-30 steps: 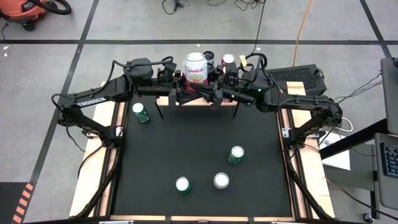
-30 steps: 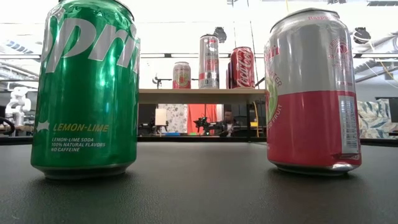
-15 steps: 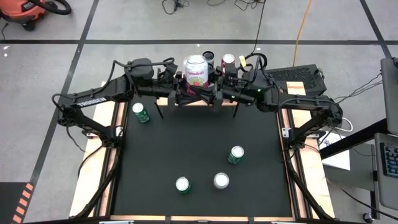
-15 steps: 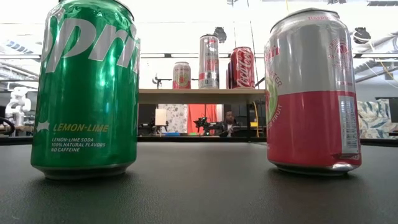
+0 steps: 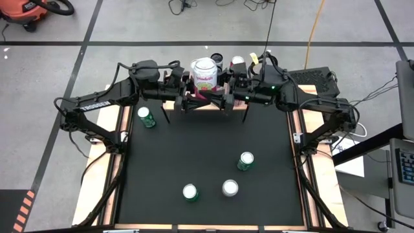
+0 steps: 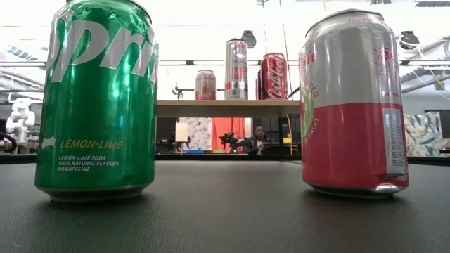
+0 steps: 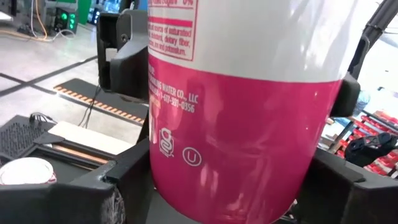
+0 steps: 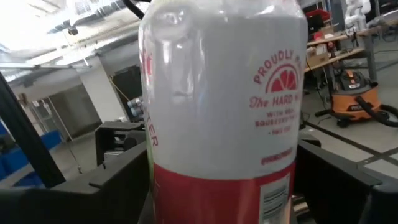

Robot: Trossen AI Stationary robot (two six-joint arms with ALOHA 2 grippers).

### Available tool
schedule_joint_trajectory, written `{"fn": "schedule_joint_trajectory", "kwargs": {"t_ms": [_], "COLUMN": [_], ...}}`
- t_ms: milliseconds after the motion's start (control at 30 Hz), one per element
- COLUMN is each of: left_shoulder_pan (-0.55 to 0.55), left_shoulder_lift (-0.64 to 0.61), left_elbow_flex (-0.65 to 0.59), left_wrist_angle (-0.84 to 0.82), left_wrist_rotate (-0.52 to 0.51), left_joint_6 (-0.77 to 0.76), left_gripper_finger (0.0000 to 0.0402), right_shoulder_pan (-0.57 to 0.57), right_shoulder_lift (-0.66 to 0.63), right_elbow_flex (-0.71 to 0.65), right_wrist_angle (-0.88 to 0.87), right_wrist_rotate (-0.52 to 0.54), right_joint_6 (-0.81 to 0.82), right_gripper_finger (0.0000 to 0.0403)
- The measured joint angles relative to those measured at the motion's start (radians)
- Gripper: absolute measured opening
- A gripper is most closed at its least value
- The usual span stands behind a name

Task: Place canned beverage on shelf
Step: Put the top pink white soda can aligned with the other pink white soda can on the shelf

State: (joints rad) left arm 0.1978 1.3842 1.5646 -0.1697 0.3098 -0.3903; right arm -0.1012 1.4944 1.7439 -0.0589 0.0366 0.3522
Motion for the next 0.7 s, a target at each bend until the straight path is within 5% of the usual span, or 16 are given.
{"fn": "schedule_joint_trajectory", "kwargs": {"t_ms": [433,700], "left_shoulder_pan": [0.0,-0.002], "left_shoulder_lift": [0.002,0.003], "left_elbow_flex": [0.002,0.002], "left_wrist_angle": [-0.043,-0.079], "left_wrist_rotate": [-0.01,-0.042], "left_joint_6": [0.09,0.144], "left_gripper_finger": [0.0295,0.0295], "right_shoulder_pan": [-0.014,-0.015], "right_shoulder_lift": [0.0,0.0], "right_elbow_flex": [0.034,0.034], "right_wrist_angle": [-0.032,-0.024], "right_wrist_rotate": [-0.016,-0.041], "right_joint_6": [-0.121,-0.179], "right_gripper_finger": [0.0339,0.0292]}}
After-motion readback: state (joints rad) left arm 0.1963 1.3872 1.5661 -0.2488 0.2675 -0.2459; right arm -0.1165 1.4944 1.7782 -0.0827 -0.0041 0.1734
